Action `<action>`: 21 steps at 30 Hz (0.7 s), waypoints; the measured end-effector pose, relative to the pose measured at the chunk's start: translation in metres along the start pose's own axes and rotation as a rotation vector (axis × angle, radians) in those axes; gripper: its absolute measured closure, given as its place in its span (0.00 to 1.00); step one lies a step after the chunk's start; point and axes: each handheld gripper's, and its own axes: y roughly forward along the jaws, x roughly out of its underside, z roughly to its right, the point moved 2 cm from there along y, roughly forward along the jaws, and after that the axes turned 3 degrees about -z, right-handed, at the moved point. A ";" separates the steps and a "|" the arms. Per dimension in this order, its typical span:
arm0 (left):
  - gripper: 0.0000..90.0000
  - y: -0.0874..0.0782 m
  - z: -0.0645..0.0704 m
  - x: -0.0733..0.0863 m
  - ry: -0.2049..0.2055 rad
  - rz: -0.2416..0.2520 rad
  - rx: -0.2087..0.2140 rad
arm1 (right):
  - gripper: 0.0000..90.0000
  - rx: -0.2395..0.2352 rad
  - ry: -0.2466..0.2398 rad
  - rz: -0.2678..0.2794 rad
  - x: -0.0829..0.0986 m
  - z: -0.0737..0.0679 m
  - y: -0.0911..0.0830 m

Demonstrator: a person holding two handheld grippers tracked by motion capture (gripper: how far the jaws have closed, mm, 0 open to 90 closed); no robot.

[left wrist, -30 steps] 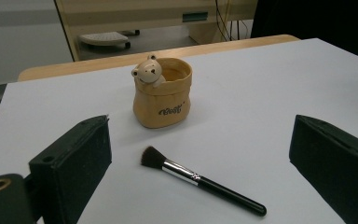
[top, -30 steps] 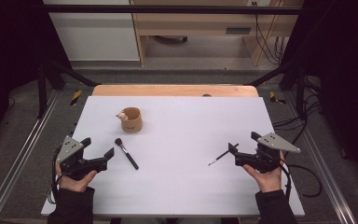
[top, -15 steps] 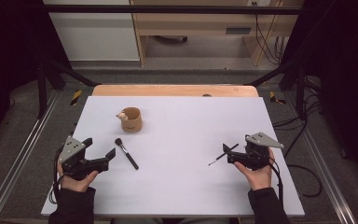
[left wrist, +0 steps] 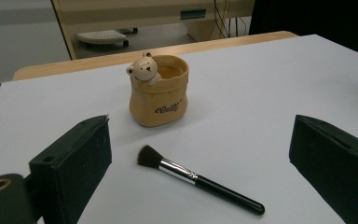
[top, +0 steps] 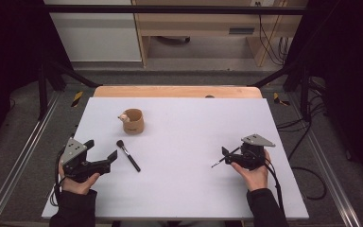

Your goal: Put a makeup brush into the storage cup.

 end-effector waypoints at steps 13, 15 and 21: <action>0.06 -0.001 0.000 -0.001 -0.002 0.006 0.002 | 0.16 0.031 0.024 -0.096 0.007 0.000 0.023; 0.06 -0.002 0.000 -0.001 -0.004 0.009 0.002 | 0.17 0.043 0.023 -0.119 0.010 -0.001 0.027; 0.06 -0.001 0.000 -0.001 0.001 0.004 0.001 | 0.19 0.066 0.013 -0.175 0.015 -0.002 0.035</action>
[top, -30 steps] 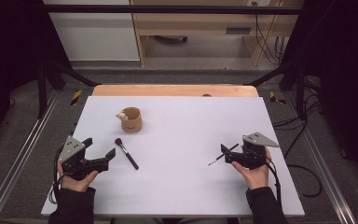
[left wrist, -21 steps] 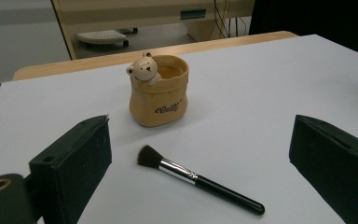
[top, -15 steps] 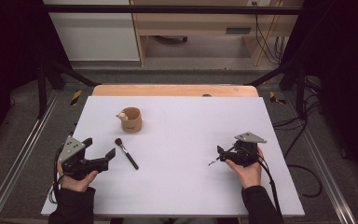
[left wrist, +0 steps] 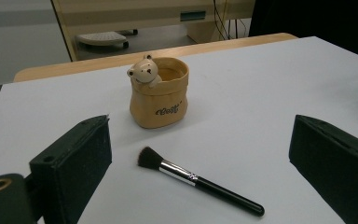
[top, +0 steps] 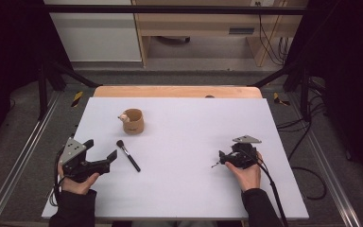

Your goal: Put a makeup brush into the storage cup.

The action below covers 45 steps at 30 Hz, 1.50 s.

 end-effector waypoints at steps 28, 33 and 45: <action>0.06 0.000 0.004 -0.001 0.017 0.003 0.009 | 0.37 -0.033 -0.038 -0.075 0.006 -0.006 0.010; 0.06 0.000 0.004 -0.001 0.016 0.003 0.010 | 0.48 -0.041 -0.046 -0.076 0.006 -0.006 0.008; 0.06 -0.001 0.004 -0.001 0.016 0.004 0.010 | 0.62 -0.050 -0.048 -0.081 0.006 -0.007 0.005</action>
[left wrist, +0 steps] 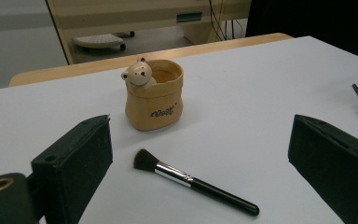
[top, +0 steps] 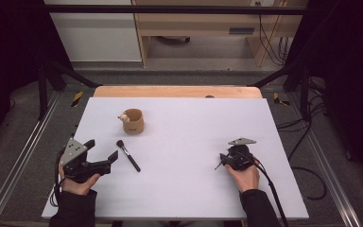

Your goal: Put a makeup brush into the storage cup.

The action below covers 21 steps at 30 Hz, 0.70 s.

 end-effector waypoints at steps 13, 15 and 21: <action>0.06 0.000 0.001 0.000 0.000 0.001 0.003 | 0.80 -0.011 -0.037 -0.015 0.000 0.003 -0.003; 0.07 0.000 0.001 0.000 0.002 0.001 0.004 | 0.83 -0.002 -0.038 -0.020 0.000 0.003 -0.005; 0.07 0.000 0.001 0.000 0.003 -0.001 0.003 | 0.85 0.015 -0.040 -0.035 0.001 0.005 -0.005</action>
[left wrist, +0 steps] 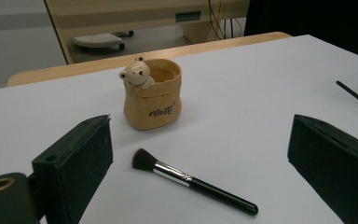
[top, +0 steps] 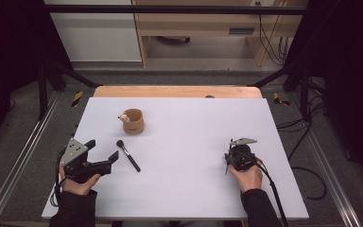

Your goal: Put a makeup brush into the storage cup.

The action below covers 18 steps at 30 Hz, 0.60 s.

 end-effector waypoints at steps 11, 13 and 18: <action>0.07 0.000 0.000 0.000 0.002 -0.001 0.002 | 0.86 0.005 0.031 -0.011 0.000 0.002 -0.001; 0.07 0.000 0.000 0.000 0.002 0.000 0.003 | 0.89 -0.003 0.028 -0.015 0.000 0.002 -0.002; 0.07 0.000 0.000 0.000 0.001 0.000 0.003 | 0.92 -0.015 0.028 -0.021 0.001 0.004 -0.003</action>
